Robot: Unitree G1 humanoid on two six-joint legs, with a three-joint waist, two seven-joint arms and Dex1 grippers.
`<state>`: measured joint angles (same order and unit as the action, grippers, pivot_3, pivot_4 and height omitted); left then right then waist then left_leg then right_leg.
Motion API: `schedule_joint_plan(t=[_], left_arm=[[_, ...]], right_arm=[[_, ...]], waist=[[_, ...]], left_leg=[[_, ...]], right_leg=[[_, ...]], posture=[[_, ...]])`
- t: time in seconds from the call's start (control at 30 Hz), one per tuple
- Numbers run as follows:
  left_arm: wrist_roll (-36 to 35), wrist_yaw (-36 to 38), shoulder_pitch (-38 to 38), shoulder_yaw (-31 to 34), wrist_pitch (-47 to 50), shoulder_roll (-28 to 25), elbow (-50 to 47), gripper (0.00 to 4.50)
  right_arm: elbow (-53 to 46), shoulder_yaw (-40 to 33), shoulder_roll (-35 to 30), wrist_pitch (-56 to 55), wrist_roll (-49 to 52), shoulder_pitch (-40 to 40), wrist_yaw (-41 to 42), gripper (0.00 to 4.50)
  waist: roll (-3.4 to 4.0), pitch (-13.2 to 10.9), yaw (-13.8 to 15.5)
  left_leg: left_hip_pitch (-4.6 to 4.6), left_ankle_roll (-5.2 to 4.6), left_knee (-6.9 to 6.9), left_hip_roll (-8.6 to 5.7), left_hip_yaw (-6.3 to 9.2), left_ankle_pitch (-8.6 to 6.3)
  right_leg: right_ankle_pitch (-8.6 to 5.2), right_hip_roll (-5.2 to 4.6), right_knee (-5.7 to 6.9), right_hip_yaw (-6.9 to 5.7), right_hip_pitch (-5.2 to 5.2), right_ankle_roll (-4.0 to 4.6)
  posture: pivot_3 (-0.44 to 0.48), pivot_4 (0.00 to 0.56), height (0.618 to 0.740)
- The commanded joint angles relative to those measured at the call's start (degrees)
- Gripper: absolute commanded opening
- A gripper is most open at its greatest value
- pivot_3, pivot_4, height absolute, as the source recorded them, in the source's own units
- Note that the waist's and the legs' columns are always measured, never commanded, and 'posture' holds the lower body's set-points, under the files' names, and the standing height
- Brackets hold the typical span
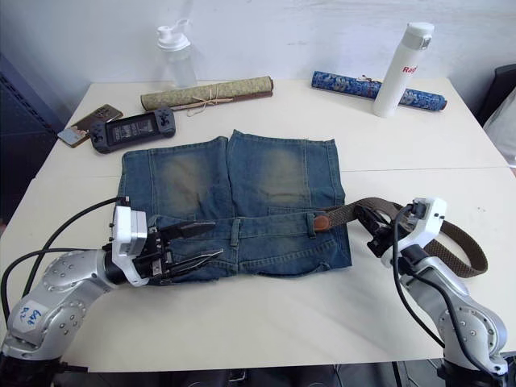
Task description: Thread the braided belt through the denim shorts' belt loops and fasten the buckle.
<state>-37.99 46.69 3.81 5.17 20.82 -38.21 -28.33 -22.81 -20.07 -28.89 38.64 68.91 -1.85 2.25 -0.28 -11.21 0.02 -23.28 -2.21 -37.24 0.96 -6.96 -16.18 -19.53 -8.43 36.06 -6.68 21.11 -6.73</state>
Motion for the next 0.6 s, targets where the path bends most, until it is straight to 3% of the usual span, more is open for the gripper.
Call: schedule_joint_plan(t=[0.03,0.43,0.6], left_arm=[[0.12,0.22,1.14,-0.16,-0.15,0.77,-0.50,2.94],[1.16,-0.10,3.92,-1.83,1.87,1.16,-1.17,2.94],[6.44,0.29,5.33,-5.70,-0.03,1.86,0.89,2.94]], right_arm=[[-3.34,1.69,0.97,-0.45,-2.89,-0.56,-0.35,0.00],[-6.25,6.93,7.68,0.89,-4.68,-0.72,-1.66,0.00],[-3.34,9.02,11.03,3.81,-2.63,-2.80,-4.50,0.00]], waist=[[0.00,0.00,-0.02],[0.00,0.00,-0.08],[0.00,0.00,-0.12]], left_leg=[[0.00,0.00,0.01,0.01,0.00,0.00],[0.00,0.01,0.01,0.00,0.00,0.01],[0.00,0.02,0.03,0.00,-0.01,0.01]], right_leg=[[0.00,0.00,0.00,0.00,0.01,0.00],[0.00,0.02,0.02,0.01,0.03,0.00],[0.00,0.04,0.03,0.01,0.05,0.00]], posture=[[0.000,0.150,0.717],[0.000,0.150,0.717],[0.000,0.150,0.717]])
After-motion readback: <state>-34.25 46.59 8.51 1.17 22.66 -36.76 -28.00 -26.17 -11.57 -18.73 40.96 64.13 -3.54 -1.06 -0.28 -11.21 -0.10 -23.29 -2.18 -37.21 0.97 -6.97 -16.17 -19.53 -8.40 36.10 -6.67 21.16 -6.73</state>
